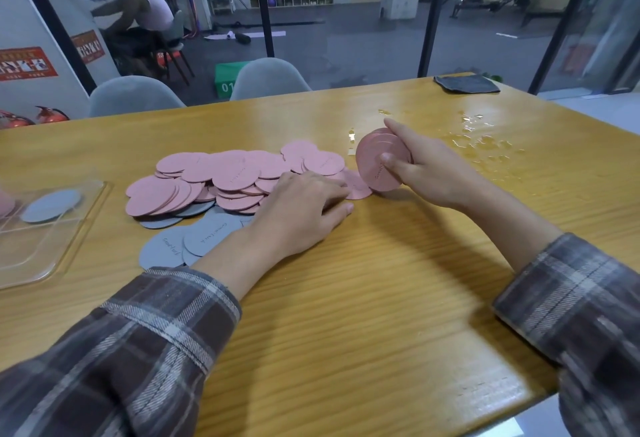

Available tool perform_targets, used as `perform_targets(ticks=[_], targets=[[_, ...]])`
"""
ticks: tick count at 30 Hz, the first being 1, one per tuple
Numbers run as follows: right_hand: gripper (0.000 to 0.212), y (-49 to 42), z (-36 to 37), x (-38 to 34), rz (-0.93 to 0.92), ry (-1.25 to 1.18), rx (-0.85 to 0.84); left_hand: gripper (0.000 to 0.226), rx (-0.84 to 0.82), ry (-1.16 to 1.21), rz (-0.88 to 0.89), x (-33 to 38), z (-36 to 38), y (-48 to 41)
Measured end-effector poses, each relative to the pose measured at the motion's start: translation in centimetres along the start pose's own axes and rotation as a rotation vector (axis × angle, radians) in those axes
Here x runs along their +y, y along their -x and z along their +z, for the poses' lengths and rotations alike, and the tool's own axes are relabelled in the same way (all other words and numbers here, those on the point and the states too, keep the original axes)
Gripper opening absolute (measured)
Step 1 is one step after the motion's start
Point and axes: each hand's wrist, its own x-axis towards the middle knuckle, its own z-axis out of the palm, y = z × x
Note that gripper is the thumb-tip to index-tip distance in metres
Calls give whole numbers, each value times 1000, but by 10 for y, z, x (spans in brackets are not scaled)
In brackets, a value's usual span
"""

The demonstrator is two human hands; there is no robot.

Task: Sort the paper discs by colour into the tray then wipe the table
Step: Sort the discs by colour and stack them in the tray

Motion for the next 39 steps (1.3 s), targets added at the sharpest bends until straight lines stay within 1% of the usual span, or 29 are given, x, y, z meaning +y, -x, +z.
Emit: perform_targets(ticks=[3,6,10,11,13,15,19,22,25,28,33,36,39], targets=[[63,1,0,-1,-5,-9,6,34,39,72,20,-2,-3,4],[63,1,2,-2,-7,-25,8,30,83,158,-12,-3,-4,5],[63,1,3,-3,-22,-57,-8,25,128,173,-55,-2,-1,7],[63,1,4,-3,-24,-62,-14,26,135,151,-61,-2,-2,8],[63,1,5,-3,-30,-64,-23,34,121,97,-87,-2,-4,10],[63,1,7,-3,-38,-64,-27,39,99,108,-97,-3,-6,10],[61,1,9,-3,-49,-63,-26,31,85,403,-110,2,-10,11],[59,0,10,-2,-65,-84,-36,27,172,512,-129,4,-11,12],[56,0,13,-2,-87,-117,-93,24,250,614,-182,6,-12,9],[52,5,18,-7,-85,-236,-151,22,338,583,-175,9,-9,6],[50,9,18,-10,-147,-247,-184,22,476,468,-41,7,-3,1],[54,9,16,-11,-157,-222,-212,21,505,430,35,5,-3,-1],[66,9,15,-14,-187,-98,-210,19,520,416,65,5,-2,-2]])
